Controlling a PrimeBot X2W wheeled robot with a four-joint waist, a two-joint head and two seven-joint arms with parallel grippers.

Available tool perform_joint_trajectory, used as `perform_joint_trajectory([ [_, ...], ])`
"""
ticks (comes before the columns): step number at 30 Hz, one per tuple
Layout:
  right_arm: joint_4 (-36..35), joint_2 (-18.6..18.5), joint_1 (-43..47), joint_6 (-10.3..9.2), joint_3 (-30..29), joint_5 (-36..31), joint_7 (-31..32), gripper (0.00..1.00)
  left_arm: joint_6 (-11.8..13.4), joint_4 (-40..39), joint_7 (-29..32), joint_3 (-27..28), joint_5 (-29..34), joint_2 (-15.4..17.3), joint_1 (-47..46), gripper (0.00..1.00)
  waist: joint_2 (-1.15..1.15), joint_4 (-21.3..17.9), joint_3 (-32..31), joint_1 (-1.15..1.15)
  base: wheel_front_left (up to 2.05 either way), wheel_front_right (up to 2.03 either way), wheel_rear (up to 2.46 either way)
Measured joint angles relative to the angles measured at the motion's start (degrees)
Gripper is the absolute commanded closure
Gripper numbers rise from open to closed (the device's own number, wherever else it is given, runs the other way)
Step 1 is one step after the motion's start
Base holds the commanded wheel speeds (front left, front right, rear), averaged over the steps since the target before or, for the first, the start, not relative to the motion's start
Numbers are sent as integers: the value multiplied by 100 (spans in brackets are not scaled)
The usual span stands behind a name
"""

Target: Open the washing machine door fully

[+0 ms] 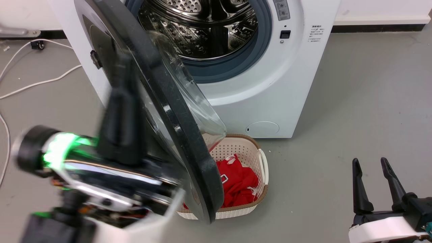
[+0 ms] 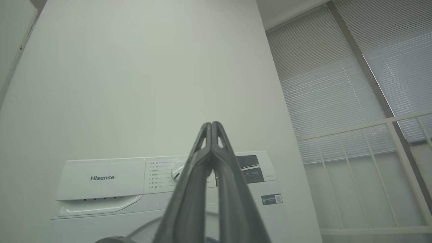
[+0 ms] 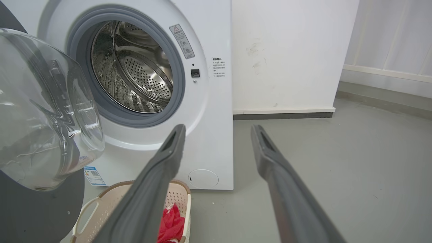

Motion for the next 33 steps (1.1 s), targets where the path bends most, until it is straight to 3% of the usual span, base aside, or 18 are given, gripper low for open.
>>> perform_joint_trajectory([
  [6, 27, 1, 1, 0, -5, 25, 0, 0, -193, 171, 420, -1113, -166, -2, 241, 100, 0, 25, -17, 0, 0, 0, 0],
  [11, 71, 1, 3, 0, 18, 57, 0, 0, -241, 514, 812, -1650, -225, 57, 602, 100, 0, 38, -42, 0, 0, 0, 0],
  [22, 116, 1, 8, 0, 30, 108, 0, 0, -74, 1351, 1440, -1895, -214, 360, 1512, 100, 0, 162, 9, 0, 0, 0, 0],
  [33, 172, 3, -51, 0, 111, 115, 0, 0, 67, 2607, 1029, -1915, -276, 232, 1330, 100, 0, 144, 113, 0, 0, 0, 0],
])
